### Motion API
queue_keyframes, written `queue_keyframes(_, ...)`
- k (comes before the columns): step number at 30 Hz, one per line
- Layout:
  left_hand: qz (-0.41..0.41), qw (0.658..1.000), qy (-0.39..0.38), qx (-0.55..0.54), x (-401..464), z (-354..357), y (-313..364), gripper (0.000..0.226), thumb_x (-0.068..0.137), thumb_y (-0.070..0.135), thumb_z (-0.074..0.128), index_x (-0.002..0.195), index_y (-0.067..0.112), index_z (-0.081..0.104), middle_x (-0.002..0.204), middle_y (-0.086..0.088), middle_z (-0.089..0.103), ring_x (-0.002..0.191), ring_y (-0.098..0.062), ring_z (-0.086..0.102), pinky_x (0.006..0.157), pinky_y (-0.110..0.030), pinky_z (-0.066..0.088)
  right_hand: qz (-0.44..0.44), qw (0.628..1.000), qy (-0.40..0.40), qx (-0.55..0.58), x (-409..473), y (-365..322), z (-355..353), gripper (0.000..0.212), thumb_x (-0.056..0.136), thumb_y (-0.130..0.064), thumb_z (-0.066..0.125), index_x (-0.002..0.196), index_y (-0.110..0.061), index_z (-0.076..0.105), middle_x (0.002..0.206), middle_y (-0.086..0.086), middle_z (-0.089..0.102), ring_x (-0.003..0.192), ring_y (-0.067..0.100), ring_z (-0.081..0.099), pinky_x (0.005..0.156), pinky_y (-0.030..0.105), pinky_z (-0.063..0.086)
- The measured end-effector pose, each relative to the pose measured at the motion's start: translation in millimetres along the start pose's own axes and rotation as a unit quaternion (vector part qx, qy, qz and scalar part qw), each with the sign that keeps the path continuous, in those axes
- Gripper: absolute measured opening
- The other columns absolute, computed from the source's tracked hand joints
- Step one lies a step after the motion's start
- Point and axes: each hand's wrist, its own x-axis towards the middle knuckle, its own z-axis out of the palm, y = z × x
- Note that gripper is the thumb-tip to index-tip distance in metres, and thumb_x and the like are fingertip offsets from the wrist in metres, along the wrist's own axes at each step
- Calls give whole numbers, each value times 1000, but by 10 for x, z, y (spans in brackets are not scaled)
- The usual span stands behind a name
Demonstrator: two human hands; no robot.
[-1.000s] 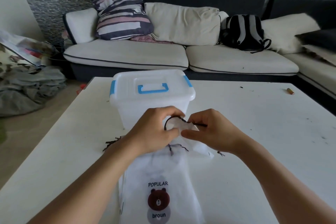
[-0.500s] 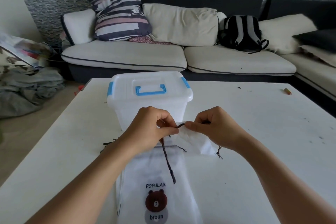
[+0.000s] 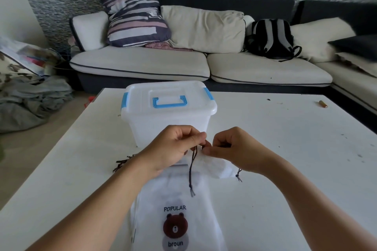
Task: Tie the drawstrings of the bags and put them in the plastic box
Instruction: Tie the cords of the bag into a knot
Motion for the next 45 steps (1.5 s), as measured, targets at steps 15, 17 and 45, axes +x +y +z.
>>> queue_keyframes(15,6,999,20,-46,37,56,-14,15,97,17,62,98,12,76,86,-3,75,81,-19,62,86,-42,52,-54,976,56,203,6,1,-58,11,94,-18,70,105,-20,71,56,3,30,50,15,23,46,21,25)
queue_keyframes(17,13,999,26,-30,39,57,-20,17,98,15,61,95,11,77,86,-5,76,82,-22,62,93,-53,50,-87,977,51,186,17,16,-36,22,92,-16,72,111,-26,74,58,17,43,50,18,29,47,23,32)
queue_keyframes(45,-73,986,-12,-149,26,62,38,23,81,30,69,88,11,79,93,-1,77,71,-4,63,84,-29,43,60,910,49,407,16,-76,58,26,107,-21,45,89,-9,60,77,13,51,46,7,38,46,13,35)
